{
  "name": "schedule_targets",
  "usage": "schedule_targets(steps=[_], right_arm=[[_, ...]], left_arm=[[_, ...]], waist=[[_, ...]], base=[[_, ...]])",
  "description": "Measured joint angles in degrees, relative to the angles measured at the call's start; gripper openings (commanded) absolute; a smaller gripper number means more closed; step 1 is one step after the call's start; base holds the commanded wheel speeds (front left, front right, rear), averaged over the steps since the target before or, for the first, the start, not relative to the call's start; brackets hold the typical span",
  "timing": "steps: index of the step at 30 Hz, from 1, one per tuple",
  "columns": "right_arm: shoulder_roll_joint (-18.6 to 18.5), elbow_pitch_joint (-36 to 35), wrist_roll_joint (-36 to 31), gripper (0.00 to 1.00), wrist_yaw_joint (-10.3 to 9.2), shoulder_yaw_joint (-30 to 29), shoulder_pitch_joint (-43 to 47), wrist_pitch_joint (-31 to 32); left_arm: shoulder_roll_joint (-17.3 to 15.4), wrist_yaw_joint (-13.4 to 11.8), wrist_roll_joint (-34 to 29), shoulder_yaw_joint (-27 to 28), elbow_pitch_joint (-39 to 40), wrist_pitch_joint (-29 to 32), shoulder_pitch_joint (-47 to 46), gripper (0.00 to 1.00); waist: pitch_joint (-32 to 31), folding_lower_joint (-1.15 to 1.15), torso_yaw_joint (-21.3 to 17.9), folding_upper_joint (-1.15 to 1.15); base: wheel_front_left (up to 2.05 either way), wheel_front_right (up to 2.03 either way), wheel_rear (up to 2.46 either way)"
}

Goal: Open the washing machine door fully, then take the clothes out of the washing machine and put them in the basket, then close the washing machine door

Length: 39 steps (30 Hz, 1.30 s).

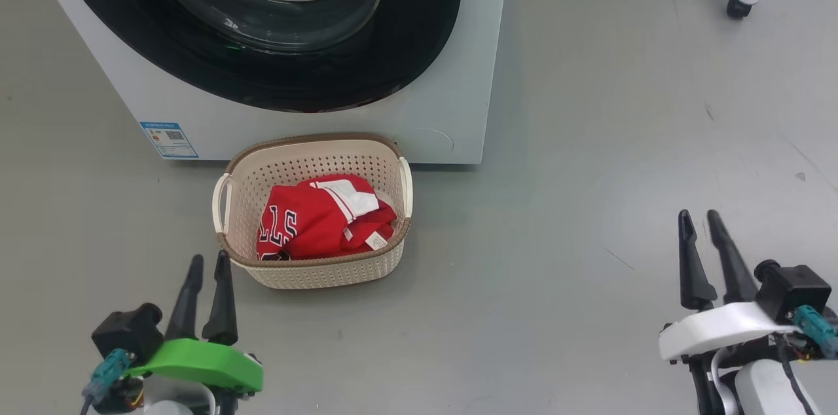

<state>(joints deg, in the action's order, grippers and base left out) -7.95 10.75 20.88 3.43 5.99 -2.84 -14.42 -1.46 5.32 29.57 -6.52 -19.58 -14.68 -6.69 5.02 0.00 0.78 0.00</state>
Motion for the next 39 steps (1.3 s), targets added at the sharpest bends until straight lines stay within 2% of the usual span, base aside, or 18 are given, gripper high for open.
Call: schedule_targets(steps=[9, 19, 39], right_arm=[[1.2, 2.1, 2.2, 0.00, 0.01, 0.0, 1.8, 0.6], [1.7, 2.5, 11.0, 0.00, 0.07, -1.4, 1.8, 2.7], [2.6, 3.0, 24.5, 0.00, 1.03, -4.2, 1.6, 7.1]], left_arm=[[0.6, 0.0, 2.2, 0.4, -2.0, 1.1, 1.3, 0.00], [0.6, 0.0, 9.4, 1.2, -2.0, 3.2, 1.3, 0.00], [0.6, 0.5, 21.3, 3.6, -0.9, 7.6, 1.3, 0.00]], waist=[[-0.2, 0.00, -0.1, 0.00], [-0.8, 0.00, -0.1, 0.00], [-1.7, 0.00, -0.3, 0.00]], base=[[0.00, 0.00, 0.00], [0.00, 0.00, 0.00], [0.00, 0.00, 0.00]])
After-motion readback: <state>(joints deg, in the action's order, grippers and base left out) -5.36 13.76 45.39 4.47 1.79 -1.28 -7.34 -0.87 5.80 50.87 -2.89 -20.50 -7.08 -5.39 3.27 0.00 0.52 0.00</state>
